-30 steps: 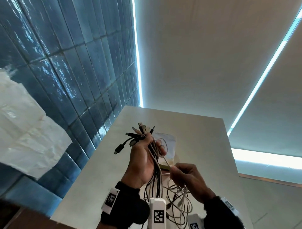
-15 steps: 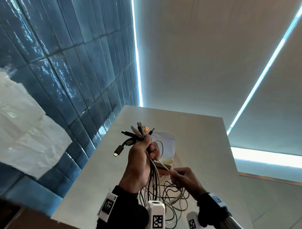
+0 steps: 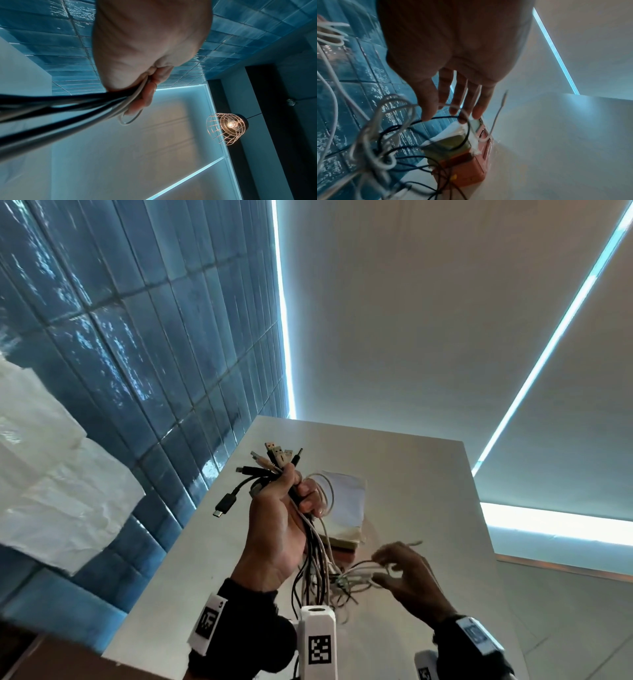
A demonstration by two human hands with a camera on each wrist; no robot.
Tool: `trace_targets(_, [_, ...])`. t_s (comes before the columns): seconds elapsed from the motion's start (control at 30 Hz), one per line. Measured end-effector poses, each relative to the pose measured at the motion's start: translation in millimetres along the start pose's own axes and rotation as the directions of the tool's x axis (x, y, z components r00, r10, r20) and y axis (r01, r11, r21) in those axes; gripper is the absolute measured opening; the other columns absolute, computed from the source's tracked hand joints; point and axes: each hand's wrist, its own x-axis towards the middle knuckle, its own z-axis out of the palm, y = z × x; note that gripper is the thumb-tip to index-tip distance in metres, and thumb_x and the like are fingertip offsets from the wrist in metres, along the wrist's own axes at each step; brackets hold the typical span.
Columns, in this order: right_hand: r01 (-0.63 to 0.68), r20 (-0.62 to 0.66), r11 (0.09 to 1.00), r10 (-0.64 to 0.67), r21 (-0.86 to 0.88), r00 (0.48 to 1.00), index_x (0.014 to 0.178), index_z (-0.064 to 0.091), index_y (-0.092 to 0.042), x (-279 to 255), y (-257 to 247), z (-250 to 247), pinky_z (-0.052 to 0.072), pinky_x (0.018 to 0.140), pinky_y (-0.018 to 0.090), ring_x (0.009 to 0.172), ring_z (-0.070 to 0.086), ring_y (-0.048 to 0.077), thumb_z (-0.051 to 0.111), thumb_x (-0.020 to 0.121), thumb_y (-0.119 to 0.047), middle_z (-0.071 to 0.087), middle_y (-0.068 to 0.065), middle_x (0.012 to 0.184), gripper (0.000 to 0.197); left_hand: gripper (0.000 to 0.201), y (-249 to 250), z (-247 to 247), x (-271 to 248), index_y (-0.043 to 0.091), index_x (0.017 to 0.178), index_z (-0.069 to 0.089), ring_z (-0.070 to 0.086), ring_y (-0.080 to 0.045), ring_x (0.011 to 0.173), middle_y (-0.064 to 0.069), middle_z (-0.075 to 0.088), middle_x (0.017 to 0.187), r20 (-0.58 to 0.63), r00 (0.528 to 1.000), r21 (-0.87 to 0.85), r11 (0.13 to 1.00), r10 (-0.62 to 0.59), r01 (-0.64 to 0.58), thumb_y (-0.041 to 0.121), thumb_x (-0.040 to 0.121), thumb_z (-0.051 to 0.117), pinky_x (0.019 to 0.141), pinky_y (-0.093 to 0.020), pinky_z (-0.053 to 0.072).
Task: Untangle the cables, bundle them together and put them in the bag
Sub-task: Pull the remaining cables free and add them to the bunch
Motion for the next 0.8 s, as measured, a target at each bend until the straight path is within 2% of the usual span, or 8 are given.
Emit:
trace_targets(0.07, [-0.065,0.033,0.993,0.062,0.099,0.998,0.073,0.064,-0.026,-2,0,2,0.051,0.069,0.022,0.07,0.064,0.003,0.079,0.073,-0.02,0.069,-0.009,0.072,0.016,0.024,1,1,0,0.016,0.07,0.038,0.027,-0.013,0.054,0.002,0.034,0.064,0.016,1.0,0.001,1.0,0.013,-0.013,0.027,0.09,0.047,0.057,-0.03,0.027])
trace_targets(0.2, [-0.173,0.108,0.849,0.137,0.5,0.985,0.076,0.062,0.0,-7,-10,1,0.052,0.061,0.032,0.059,0.065,0.024,0.069,0.085,-0.003,0.066,0.012,0.06,0.011,0.024,6,-6,4,0.017,0.07,0.039,0.028,-0.013,0.054,0.002,0.035,0.064,-0.003,0.999,-0.011,0.999,0.034,-0.034,0.027,0.091,0.047,0.057,-0.03,0.028])
trace_targets(0.27, [-0.223,0.071,0.746,0.231,0.627,0.97,0.077,0.059,0.005,-8,-14,-2,0.05,0.056,0.033,0.051,0.059,0.028,0.062,0.088,0.002,0.056,0.013,0.052,0.011,0.024,10,-11,5,0.017,0.07,0.039,0.029,-0.012,0.053,0.002,0.035,0.064,-0.016,0.999,-0.017,0.999,0.047,-0.047,0.028,0.089,0.048,0.056,-0.029,0.028])
trace_targets(0.37, [-0.298,0.021,0.622,0.412,0.724,0.911,0.077,0.055,0.003,-7,-8,-10,0.038,0.045,0.028,0.038,0.036,0.017,0.056,0.092,-0.001,0.033,0.003,0.046,0.015,0.025,19,-19,7,0.017,0.071,0.04,0.03,-0.012,0.052,0.003,0.036,0.064,-0.026,0.997,-0.019,0.997,0.072,-0.073,0.028,0.092,0.047,0.053,-0.027,0.032])
trace_targets(0.47, [-0.372,-0.011,0.539,0.578,0.756,0.816,0.079,0.055,-0.002,-9,15,-18,0.017,0.04,0.016,0.039,0.016,0.009,0.054,0.093,-0.004,0.022,-0.004,0.046,0.015,0.028,29,-25,7,0.017,0.071,0.041,0.031,-0.012,0.052,0.003,0.036,0.064,-0.041,0.992,-0.005,0.993,0.117,-0.118,0.027,0.097,0.042,0.051,-0.027,0.034])
trace_targets(0.53, [-0.42,-0.037,0.517,0.662,0.746,0.749,0.078,0.056,-0.002,-14,32,-20,0.012,0.041,0.014,0.037,0.014,0.008,0.054,0.094,-0.005,0.021,-0.005,0.046,0.016,0.029,34,-26,6,0.018,0.071,0.04,0.031,-0.011,0.052,0.003,0.035,0.064,-0.053,0.989,0.0,0.99,0.141,-0.141,0.027,0.098,0.041,0.053,-0.027,0.033])
trace_targets(0.6, [-0.464,-0.075,0.496,0.738,0.734,0.67,0.078,0.057,-0.002,-20,51,-23,0.013,0.039,0.012,0.034,0.015,0.007,0.055,0.094,-0.006,0.021,-0.006,0.045,0.017,0.03,38,-26,5,0.018,0.071,0.04,0.031,-0.011,0.052,0.003,0.035,0.064,-0.065,0.984,0.005,0.986,0.165,-0.165,0.027,0.099,0.04,0.052,-0.026,0.033])
trace_targets(0.8, [-0.574,-0.221,0.384,0.916,0.723,0.335,0.086,0.062,0.001,-57,118,-41,0.026,0.036,0.014,0.031,0.027,0.012,0.061,0.088,-0.007,0.034,0.006,0.054,0.008,0.031,69,-33,0,0.02,0.07,0.04,0.031,-0.01,0.052,0.006,0.037,0.061,-0.119,0.949,0.008,0.956,0.291,-0.292,0.027,0.1,0.036,0.055,-0.025,0.031])
